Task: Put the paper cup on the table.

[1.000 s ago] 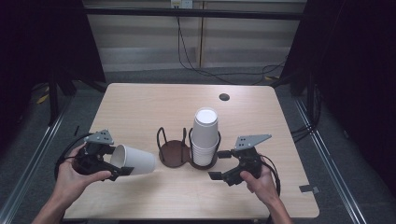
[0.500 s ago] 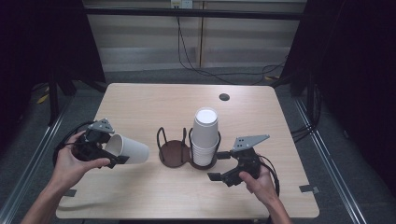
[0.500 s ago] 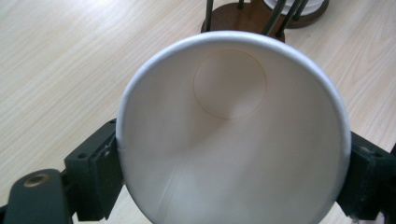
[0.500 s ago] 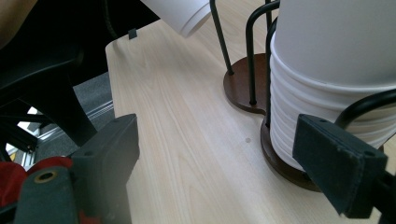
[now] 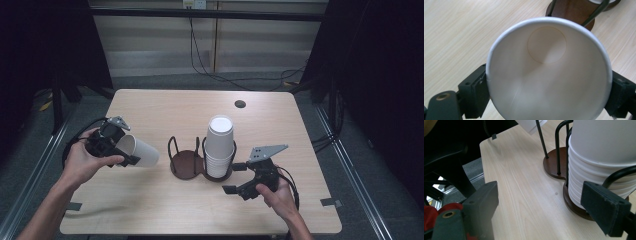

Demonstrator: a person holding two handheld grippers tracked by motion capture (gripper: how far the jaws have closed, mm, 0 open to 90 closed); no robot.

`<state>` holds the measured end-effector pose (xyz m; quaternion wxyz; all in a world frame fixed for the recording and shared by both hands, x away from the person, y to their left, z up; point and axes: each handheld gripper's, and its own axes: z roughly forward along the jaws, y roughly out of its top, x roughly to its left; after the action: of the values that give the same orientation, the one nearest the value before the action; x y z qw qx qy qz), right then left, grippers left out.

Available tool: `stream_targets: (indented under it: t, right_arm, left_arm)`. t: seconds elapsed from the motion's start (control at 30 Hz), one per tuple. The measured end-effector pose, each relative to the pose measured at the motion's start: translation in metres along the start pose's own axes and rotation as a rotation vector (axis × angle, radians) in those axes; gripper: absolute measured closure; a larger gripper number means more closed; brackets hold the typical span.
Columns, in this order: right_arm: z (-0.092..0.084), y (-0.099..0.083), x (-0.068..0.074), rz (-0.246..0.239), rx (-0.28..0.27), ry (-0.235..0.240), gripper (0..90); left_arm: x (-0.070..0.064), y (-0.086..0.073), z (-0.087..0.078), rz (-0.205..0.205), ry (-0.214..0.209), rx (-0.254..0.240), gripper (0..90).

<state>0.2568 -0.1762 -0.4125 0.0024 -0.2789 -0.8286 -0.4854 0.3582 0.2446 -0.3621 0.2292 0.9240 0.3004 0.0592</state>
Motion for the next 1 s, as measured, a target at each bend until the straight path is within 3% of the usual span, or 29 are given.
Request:
stream_targets:
  t: [0.17, 0.3, 0.4, 0.5, 0.83, 1.0]
  right_arm:
    - [0.001, 0.000, -0.001, 0.004, 0.004, 0.001, 15.0]
    - [0.000, 0.000, -0.001, 0.003, 0.004, -0.001, 15.0]
    - [0.000, 0.000, -0.001, 0.001, 0.003, -0.003, 15.0]
    - [-0.001, 0.000, -0.001, 0.003, -0.002, -0.002, 15.0]
    - [0.001, -0.002, -0.002, 0.007, 0.003, 0.005, 15.0]
    - [0.002, -0.002, -0.003, 0.009, 0.002, 0.008, 15.0]
  left_arm:
    - [0.004, 0.008, 0.002, -0.011, 0.012, 0.044, 12.1]
    - [0.008, 0.016, 0.008, 0.033, 0.017, 0.079, 12.1]
    - [0.011, 0.020, 0.017, 0.046, 0.014, 0.139, 12.1]
    - [0.014, 0.023, 0.024, 0.051, 0.015, 0.169, 12.1]
    - [0.018, 0.036, 0.039, 0.041, 0.030, 0.213, 11.1]
    - [0.013, 0.042, 0.047, 0.060, 0.026, 0.252, 10.9]
